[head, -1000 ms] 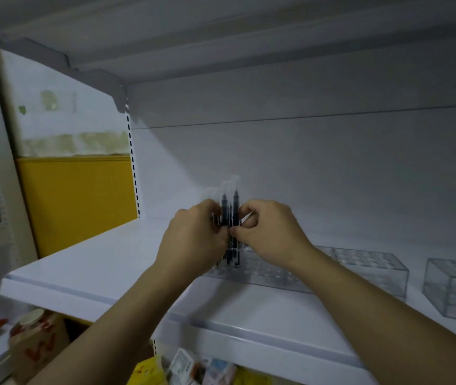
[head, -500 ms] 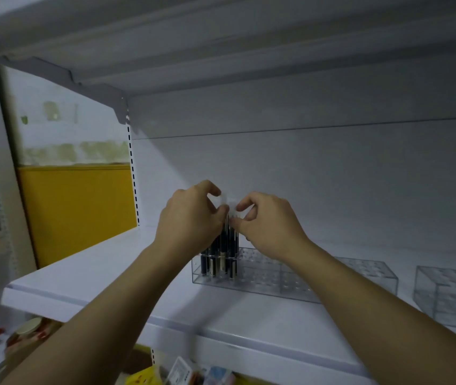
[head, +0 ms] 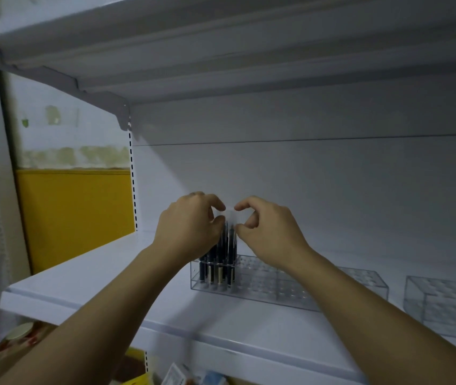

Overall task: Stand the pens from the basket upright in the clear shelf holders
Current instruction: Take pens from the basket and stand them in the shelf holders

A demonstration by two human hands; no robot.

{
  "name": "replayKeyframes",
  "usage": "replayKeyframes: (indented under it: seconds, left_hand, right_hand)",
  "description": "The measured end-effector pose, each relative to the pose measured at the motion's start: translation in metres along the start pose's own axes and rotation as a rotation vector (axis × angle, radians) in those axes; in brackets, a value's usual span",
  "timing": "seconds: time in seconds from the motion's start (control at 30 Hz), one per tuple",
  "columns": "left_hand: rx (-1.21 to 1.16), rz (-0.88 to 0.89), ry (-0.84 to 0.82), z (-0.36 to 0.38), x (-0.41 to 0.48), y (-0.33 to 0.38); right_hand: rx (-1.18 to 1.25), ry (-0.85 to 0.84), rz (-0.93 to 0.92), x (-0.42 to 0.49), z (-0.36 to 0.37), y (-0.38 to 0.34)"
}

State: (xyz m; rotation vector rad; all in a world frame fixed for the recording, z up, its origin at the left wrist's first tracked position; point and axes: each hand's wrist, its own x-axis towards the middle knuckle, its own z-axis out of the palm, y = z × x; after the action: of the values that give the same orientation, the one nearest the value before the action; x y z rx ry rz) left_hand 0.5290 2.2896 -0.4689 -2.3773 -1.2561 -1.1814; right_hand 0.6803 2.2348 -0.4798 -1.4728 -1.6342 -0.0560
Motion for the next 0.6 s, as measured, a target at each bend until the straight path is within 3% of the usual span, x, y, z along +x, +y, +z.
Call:
replayKeyframes:
  seconds: [0.33,0.6]
  left_hand:
    - [-0.004,0.184,-0.004,-0.022,-0.048,0.02]
    - [-0.121,0.235,-0.054,-0.03,-0.137,0.067]
  right_hand:
    - [-0.261,-0.024,-0.075,-0.043,-0.034,-0.015]
    - [-0.17,-0.029,-0.056,-0.15,-0.057,-0.014]
